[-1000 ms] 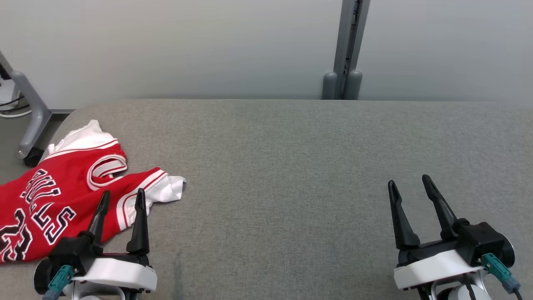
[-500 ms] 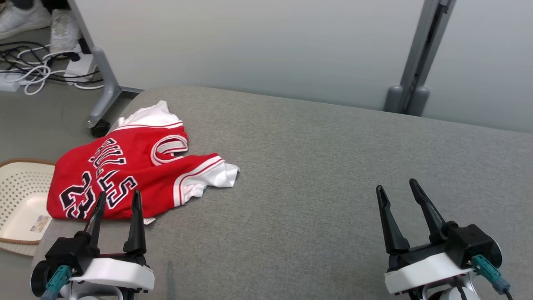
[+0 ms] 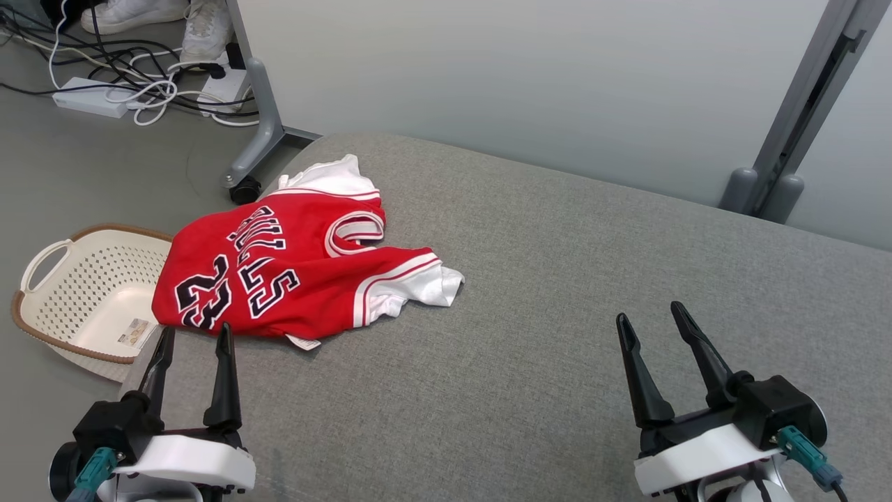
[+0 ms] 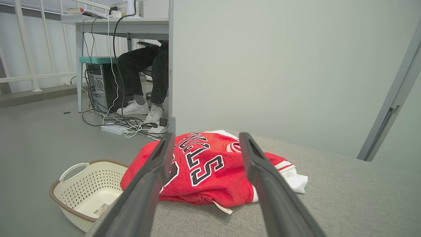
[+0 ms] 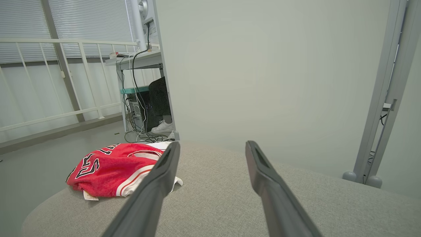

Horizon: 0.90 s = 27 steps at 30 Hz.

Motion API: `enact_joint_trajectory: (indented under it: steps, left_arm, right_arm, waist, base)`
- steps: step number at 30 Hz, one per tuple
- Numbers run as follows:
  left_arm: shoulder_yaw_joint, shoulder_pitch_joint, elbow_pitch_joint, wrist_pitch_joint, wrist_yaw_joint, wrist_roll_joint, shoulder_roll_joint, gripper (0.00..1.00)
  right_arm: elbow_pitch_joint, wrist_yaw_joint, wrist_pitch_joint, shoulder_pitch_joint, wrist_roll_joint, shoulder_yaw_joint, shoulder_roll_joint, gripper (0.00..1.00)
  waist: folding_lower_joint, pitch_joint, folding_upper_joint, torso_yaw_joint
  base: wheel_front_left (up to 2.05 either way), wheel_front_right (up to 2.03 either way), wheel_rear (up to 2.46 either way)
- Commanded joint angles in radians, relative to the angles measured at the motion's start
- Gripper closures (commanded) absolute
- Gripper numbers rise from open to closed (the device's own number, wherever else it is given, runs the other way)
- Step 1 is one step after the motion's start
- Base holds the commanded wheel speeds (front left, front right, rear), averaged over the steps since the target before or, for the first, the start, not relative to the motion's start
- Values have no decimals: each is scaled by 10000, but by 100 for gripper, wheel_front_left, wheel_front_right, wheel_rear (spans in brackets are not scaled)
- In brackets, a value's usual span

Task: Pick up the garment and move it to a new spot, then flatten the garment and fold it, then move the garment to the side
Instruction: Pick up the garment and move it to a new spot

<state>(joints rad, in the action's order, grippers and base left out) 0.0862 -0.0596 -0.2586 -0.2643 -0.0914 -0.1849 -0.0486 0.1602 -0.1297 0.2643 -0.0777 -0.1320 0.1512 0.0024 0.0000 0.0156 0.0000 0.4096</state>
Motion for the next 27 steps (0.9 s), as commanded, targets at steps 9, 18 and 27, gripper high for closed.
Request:
enact_joint_trajectory:
  steps: [9, 18, 27]
  left_arm:
    - [206, -346, -237, -7, -108, -33, -76, 0]
    - [-175, -1882, -1185, 846, -352, -674, -892, 0]
    - [-1330, -4188, -2395, 3502, -396, -2365, -2493, 0]
  right_arm:
    - [68, -18, 12, -225, -116, 223, -44, 0]
    - [62, -18, 11, -420, -85, 340, -46, 0]
    - [78, -18, 11, -864, 85, 467, -47, 0]
  waist:
    - [0, -168, 0, -277]
    - [0, -524, 0, -848]
    - [0, -1281, 0, -1929]
  base:
    - [0, 0, 0]
    - [0, 0, 0]
    - [0, 0, 0]
